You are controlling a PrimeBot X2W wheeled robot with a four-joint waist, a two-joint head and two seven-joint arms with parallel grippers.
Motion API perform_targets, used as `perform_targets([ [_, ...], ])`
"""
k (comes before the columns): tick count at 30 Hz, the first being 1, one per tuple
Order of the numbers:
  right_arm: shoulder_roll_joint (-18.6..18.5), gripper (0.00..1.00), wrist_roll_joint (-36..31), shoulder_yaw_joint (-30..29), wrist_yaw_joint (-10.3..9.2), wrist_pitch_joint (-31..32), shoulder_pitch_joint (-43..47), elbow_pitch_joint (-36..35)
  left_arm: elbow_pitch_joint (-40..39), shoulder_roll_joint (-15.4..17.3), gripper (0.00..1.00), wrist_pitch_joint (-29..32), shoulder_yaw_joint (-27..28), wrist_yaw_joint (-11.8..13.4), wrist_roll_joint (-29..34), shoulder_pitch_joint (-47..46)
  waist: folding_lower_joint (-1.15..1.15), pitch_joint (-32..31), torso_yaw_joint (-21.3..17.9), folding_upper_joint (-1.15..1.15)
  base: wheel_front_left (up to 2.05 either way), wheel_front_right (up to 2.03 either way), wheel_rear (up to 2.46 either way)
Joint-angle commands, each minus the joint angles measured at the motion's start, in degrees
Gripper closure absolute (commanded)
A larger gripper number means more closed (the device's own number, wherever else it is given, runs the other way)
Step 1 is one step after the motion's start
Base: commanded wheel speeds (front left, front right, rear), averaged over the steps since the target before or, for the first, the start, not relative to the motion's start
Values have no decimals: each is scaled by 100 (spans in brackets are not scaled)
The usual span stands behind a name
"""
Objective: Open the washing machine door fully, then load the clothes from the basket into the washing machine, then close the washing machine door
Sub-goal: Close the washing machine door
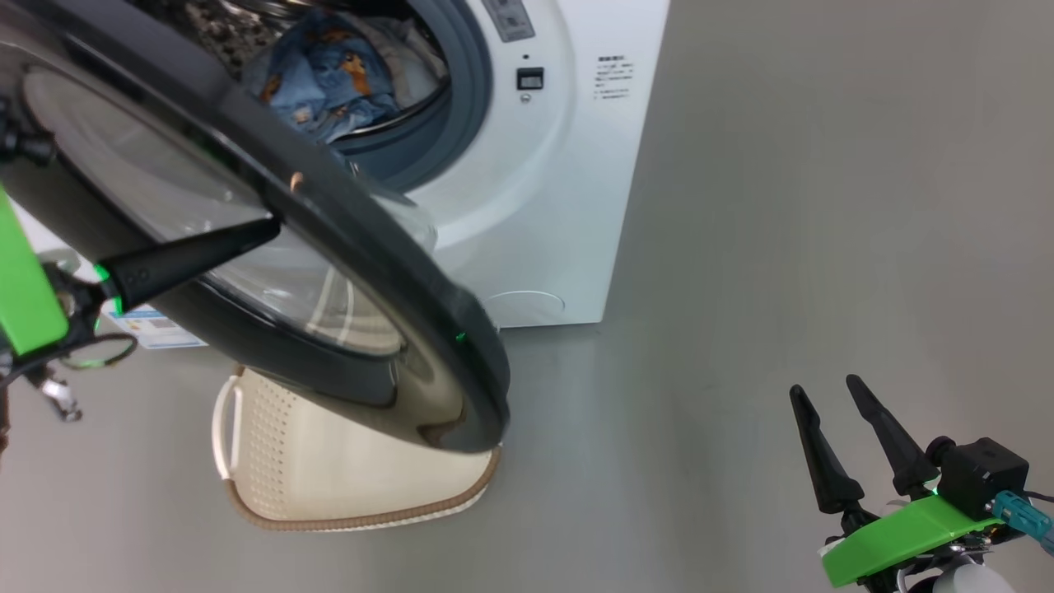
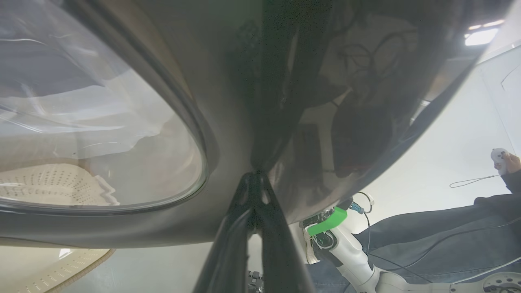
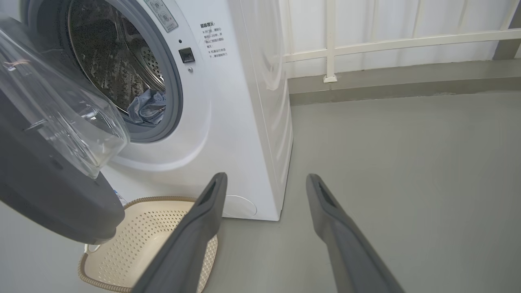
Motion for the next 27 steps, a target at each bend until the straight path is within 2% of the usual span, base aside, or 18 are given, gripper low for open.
perform_targets([
  [1,-34,0,-43,100,9,-69,-156,-142,-106,209,100,-48,201,-72,90,-317,0,66,-95,0,0,0,0],
  [9,-19,0,-50,29,9,-69,-160,-133,210,139,100,-215,107,-143,275,-408,0,61,-124,0,0,0,0],
  [18,-47,0,-77,65,9,-69,-82,-102,136,288,100,-372,300,-172,340,230,0,-124,125,0,0,0,0],
  [19,-54,0,-78,69,9,-69,-69,-100,118,297,70,-419,334,-176,358,335,0,-142,153,0,0,0,0],
  [20,-63,0,-80,75,9,-69,-59,-99,99,302,54,-472,373,-179,371,445,0,-159,178,0,0,0,0],
  [21,-72,0,-79,73,9,-69,-49,-93,87,312,7,-532,409,-182,401,558,0,-178,203,0,0,0,0],
  [22,-86,0,-78,77,9,-69,-40,-87,83,318,0,-605,444,-186,441,675,0,-196,227,0,0,0,0],
  [27,-128,0,-78,82,9,-69,14,-66,125,270,0,-1073,611,-199,627,1244,0,-268,312,0,0,0,0],
])
